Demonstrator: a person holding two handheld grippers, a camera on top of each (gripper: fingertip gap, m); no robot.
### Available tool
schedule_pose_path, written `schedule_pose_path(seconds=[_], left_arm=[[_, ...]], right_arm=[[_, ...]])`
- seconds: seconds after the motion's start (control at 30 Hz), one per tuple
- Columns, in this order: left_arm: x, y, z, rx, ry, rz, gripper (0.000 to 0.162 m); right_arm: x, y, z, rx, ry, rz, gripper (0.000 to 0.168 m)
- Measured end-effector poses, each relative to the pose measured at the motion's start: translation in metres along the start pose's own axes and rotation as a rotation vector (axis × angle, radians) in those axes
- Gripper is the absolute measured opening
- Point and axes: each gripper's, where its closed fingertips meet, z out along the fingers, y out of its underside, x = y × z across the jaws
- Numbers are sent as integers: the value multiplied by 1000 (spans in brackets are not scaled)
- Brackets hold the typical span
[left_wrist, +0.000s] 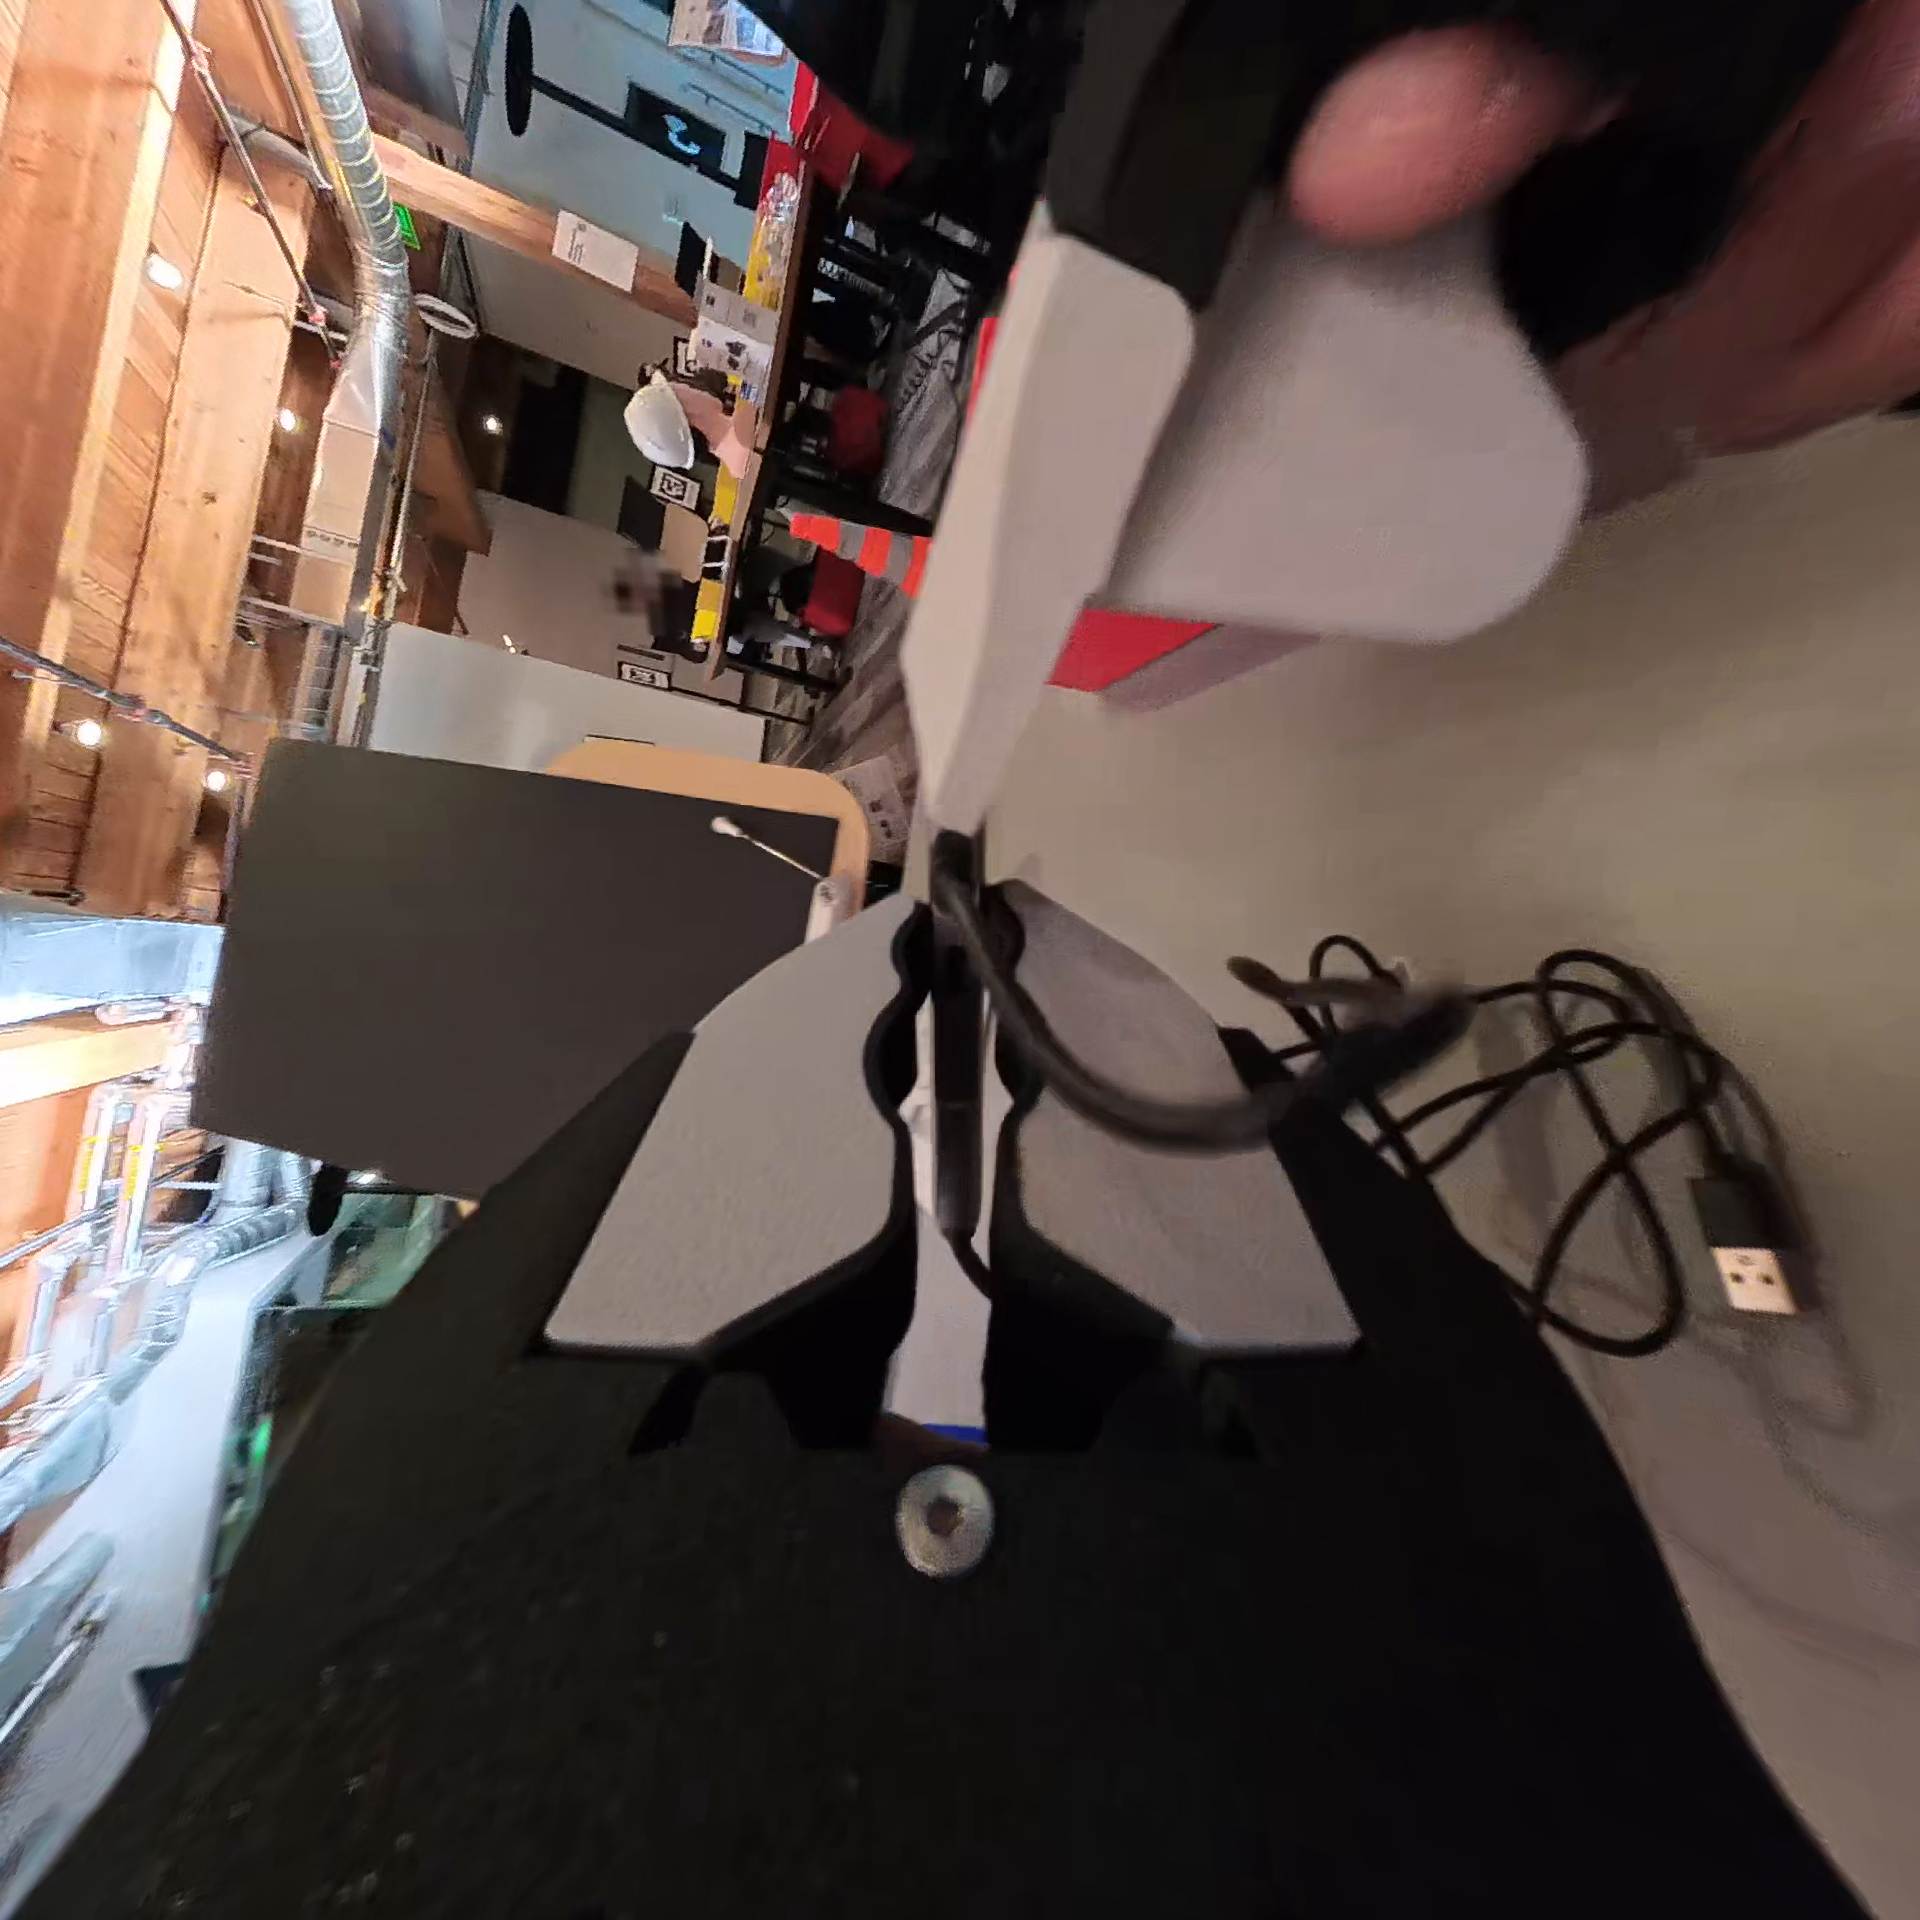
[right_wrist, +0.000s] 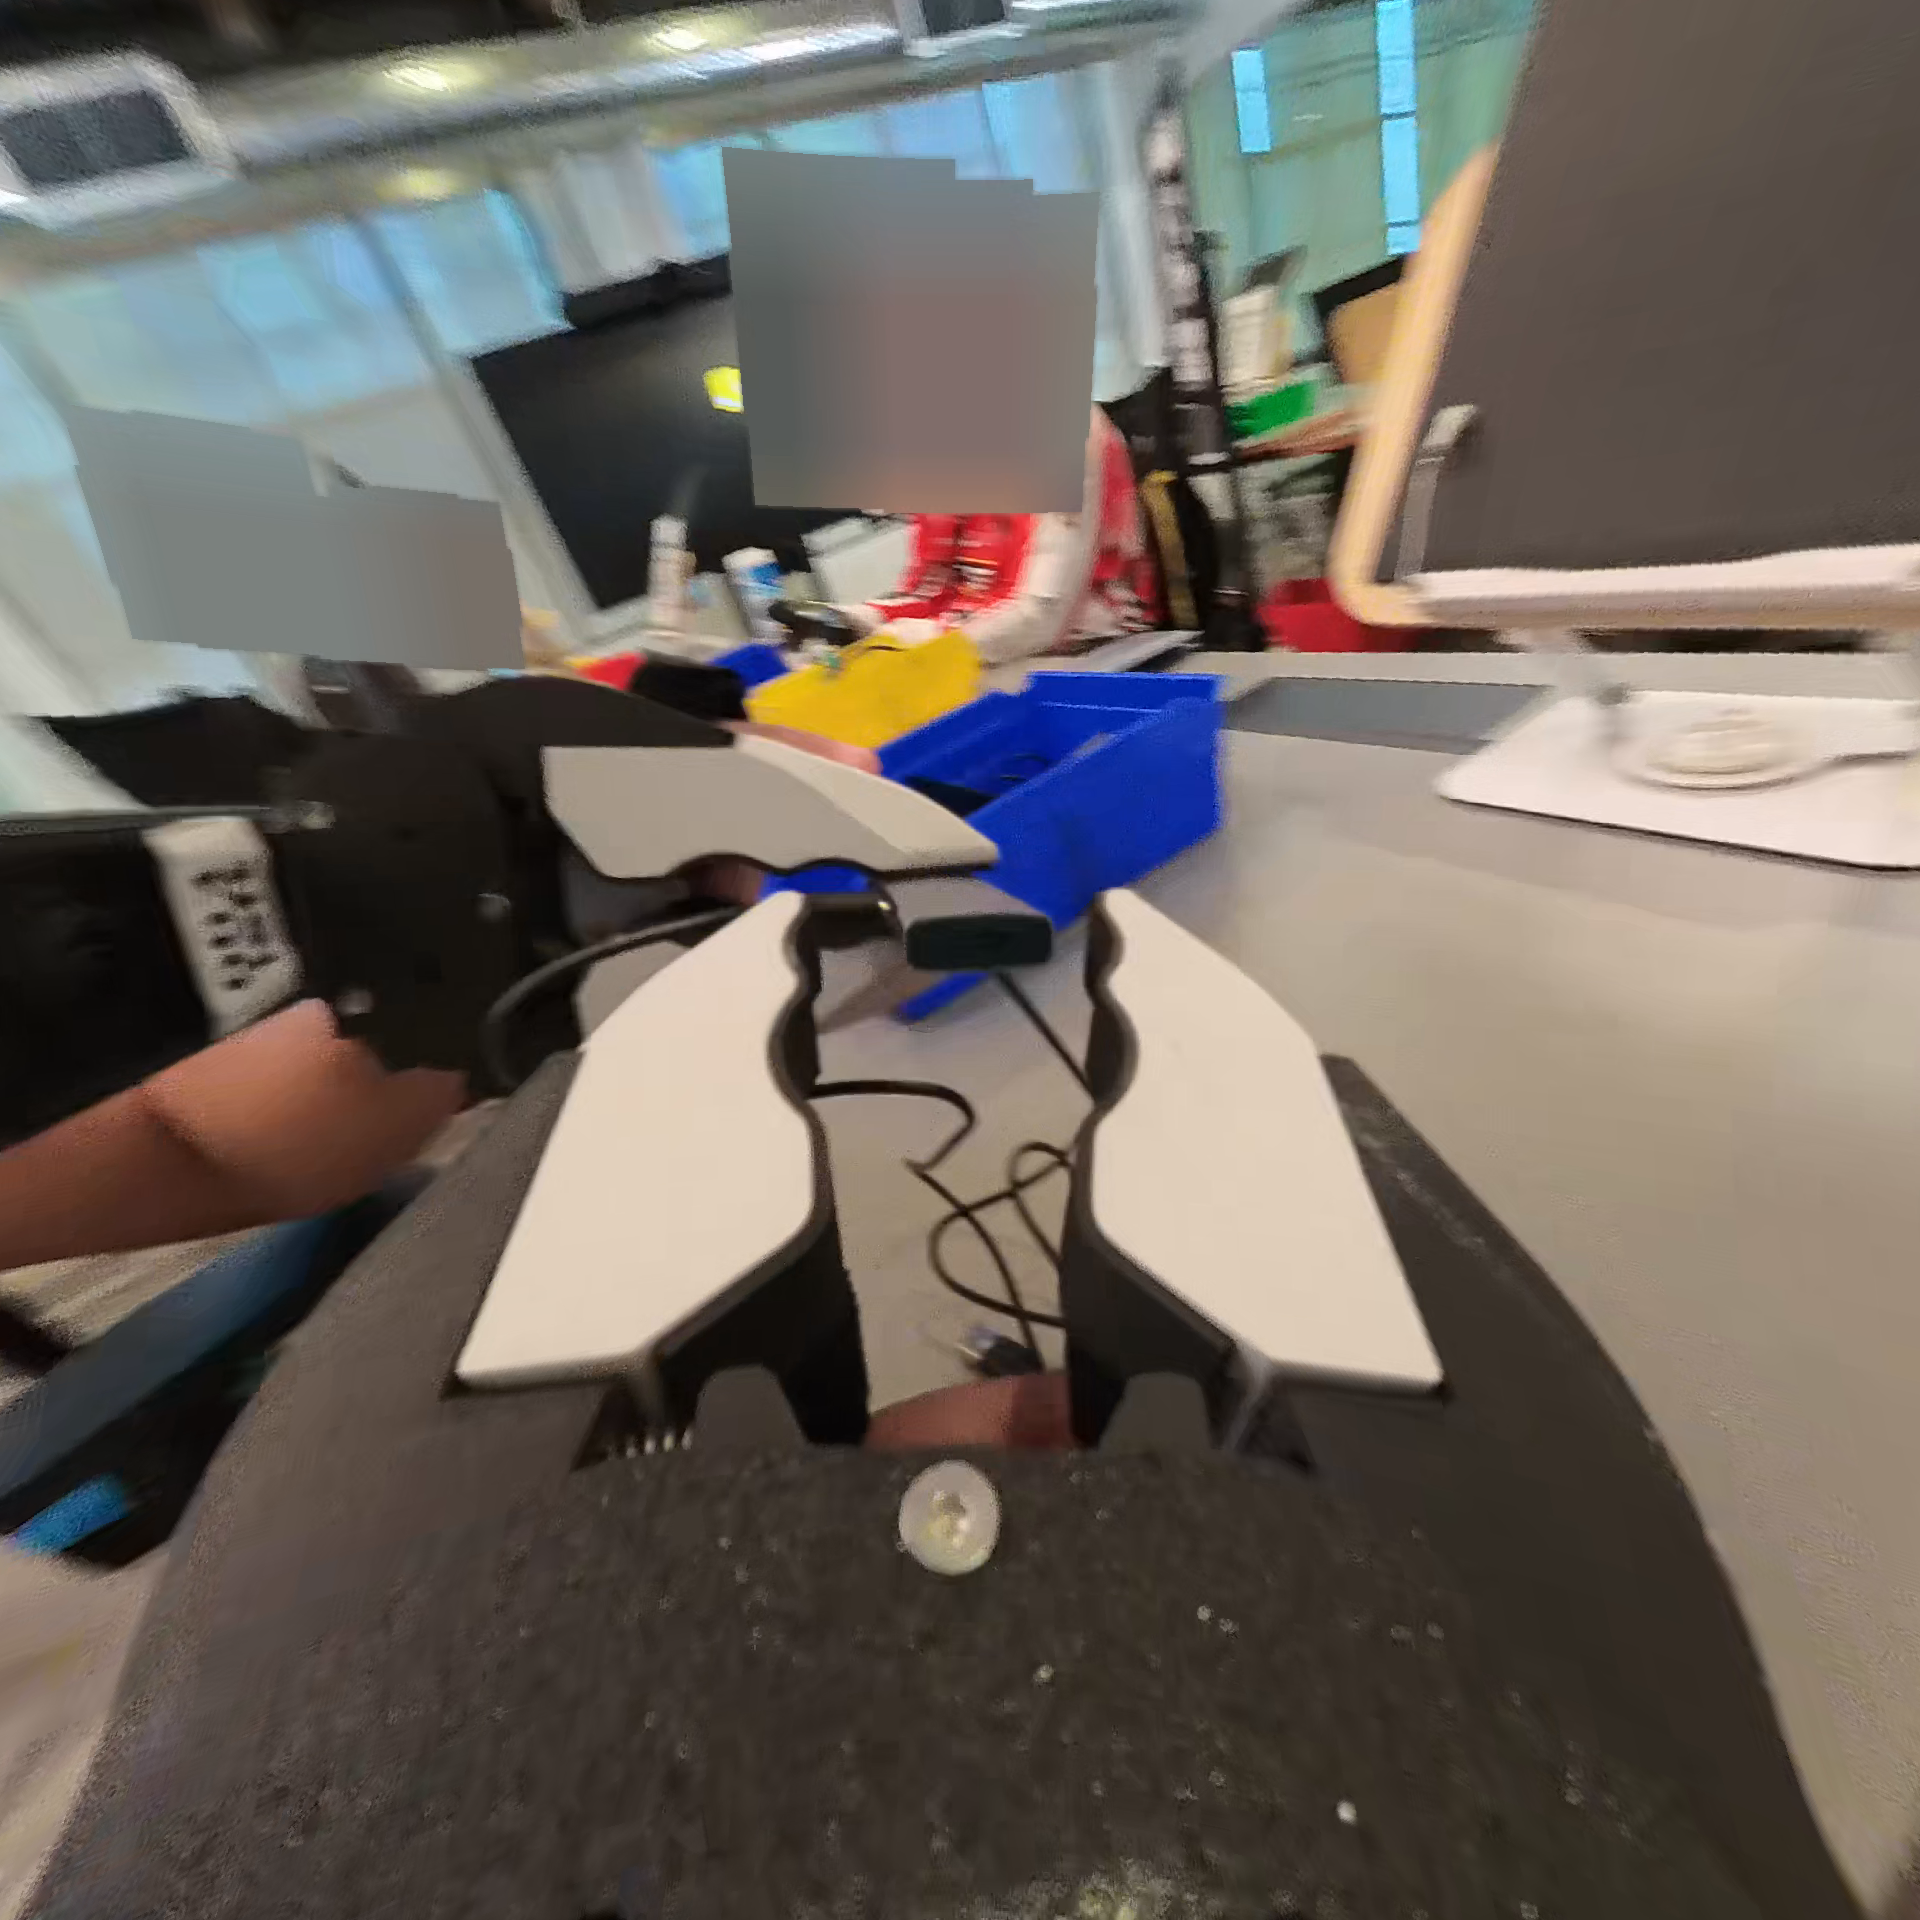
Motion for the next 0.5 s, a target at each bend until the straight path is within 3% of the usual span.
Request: schedule_pose_path(seconds=[0.07, 0.2, 0.37, 0.5], left_arm=[[12, -2, -6, 21, 22, -22, 9], [31, -6, -20, 83, 83, -54, 9], [41, -20, -42, 210, 215, -134, 9], [48, -19, -52, 278, 286, -140, 9]], right_arm=[[-5, 8, -2, -7, -81, 20, 24], [-13, 26, -6, -79, -260, 129, 24], [-31, 38, -13, -114, -580, 470, 23], [-41, 48, -13, -149, -644, 511, 23]])
